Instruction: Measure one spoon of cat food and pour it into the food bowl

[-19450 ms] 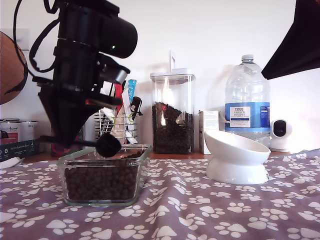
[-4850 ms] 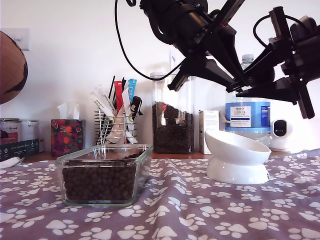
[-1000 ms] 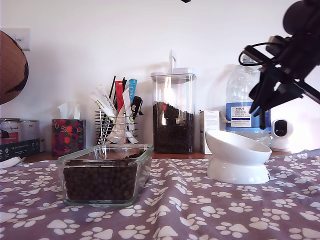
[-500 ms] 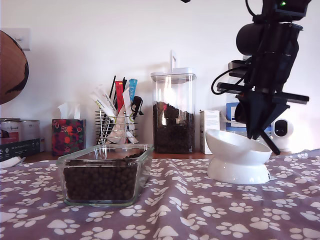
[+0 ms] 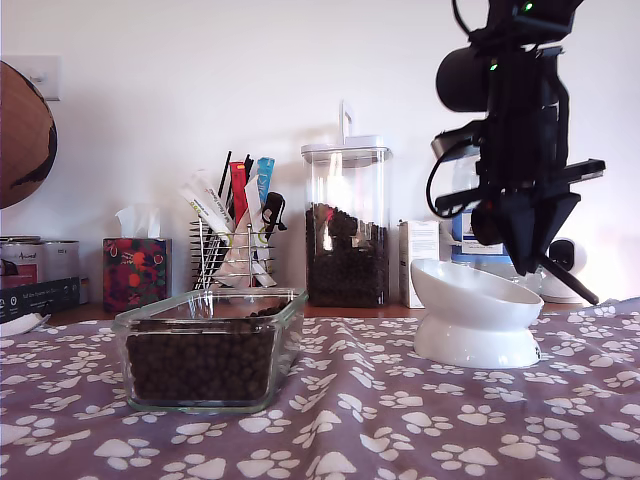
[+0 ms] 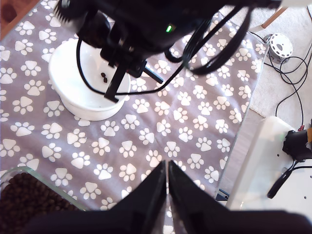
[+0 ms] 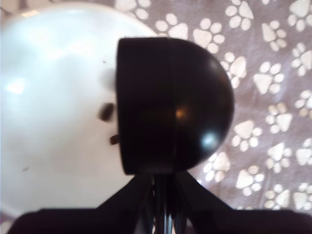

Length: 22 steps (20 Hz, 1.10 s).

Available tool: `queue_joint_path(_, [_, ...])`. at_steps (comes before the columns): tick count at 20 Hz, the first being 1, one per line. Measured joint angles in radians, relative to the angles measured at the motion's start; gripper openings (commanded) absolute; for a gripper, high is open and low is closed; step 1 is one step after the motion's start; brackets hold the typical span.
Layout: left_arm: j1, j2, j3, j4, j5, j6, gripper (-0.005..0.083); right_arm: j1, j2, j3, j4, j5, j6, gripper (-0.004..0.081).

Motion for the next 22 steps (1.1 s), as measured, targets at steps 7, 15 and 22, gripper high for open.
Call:
queue_joint_path(7, [-0.008, 0.000, 0.000, 0.000, 0.015, -0.002, -0.0020, 0.034, 0.011, 0.000, 0.046, 0.222, -0.087, -0.0011])
queue_joint_path(15, [-0.012, 0.000, 0.000, 0.000, 0.014, -0.002, -0.0020, 0.097, 0.011, 0.000, 0.069, 0.401, -0.153, -0.0011])
queue_joint_path(22, [-0.012, 0.000, 0.000, 0.000, 0.001, 0.011, -0.0020, 0.111, 0.011, 0.000, 0.049, 0.351, -0.187, -0.0011])
